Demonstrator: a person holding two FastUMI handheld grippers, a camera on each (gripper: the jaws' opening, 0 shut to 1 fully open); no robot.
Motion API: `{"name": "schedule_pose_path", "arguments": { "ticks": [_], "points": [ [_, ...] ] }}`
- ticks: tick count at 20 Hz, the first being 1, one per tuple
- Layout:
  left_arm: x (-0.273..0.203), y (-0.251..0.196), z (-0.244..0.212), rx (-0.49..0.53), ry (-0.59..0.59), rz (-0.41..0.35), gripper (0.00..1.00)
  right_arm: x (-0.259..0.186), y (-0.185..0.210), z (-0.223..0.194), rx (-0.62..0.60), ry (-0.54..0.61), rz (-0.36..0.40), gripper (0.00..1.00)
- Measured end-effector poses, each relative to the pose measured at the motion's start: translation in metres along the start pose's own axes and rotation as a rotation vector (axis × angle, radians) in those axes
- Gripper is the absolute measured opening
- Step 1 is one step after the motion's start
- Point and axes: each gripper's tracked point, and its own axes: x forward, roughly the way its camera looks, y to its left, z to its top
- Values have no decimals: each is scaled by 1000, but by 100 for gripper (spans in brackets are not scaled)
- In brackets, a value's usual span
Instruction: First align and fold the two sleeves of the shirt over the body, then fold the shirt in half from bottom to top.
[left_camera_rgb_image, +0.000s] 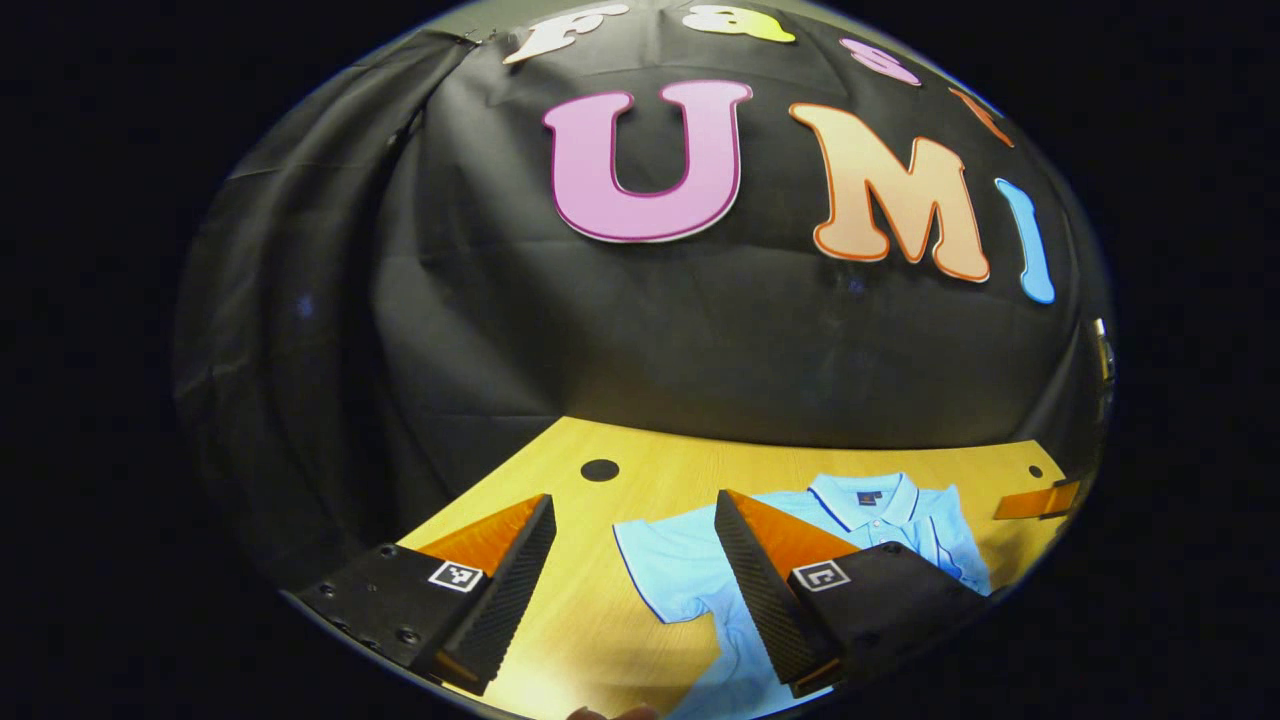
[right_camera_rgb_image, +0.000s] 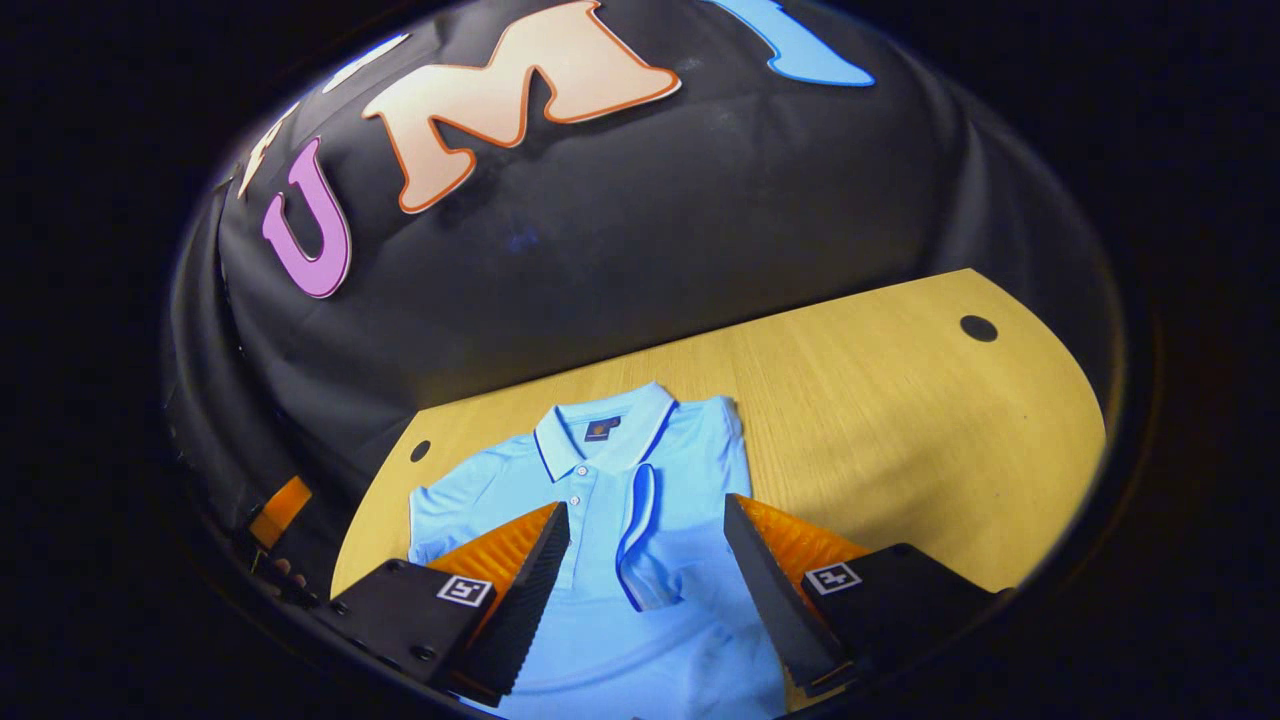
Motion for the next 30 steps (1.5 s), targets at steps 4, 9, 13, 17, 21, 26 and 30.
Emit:
{"name": "schedule_pose_path", "arguments": {
  "ticks": [4, 9, 13, 17, 21, 26, 30],
  "points": [
    [38, -11, -43, 37, 85, -3, 95, -25, -28, -1, -5, -15, -48, 97],
    [64, -13, -86, 61, 174, 9, 96, -49, -64, -10, -4, -2, -105, 97],
    [80, -12, -109, 46, 236, 12, 100, -64, -82, -18, -10, 6, -136, 98],
    [84, -9, -123, 6, 313, 13, 98, -76, -95, -20, 7, 0, -159, 98],
    [84, -11, -125, -26, 332, 6, 96, -85, -103, -17, 13, -16, -171, 98],
    [86, -41, -127, -15, 338, -84, 33, -93, -106, -19, 31, -27, -165, 97],
    [88, -50, -117, 73, 332, -72, 0, -107, -112, -24, 27, -31, -181, 98]
  ]
}}
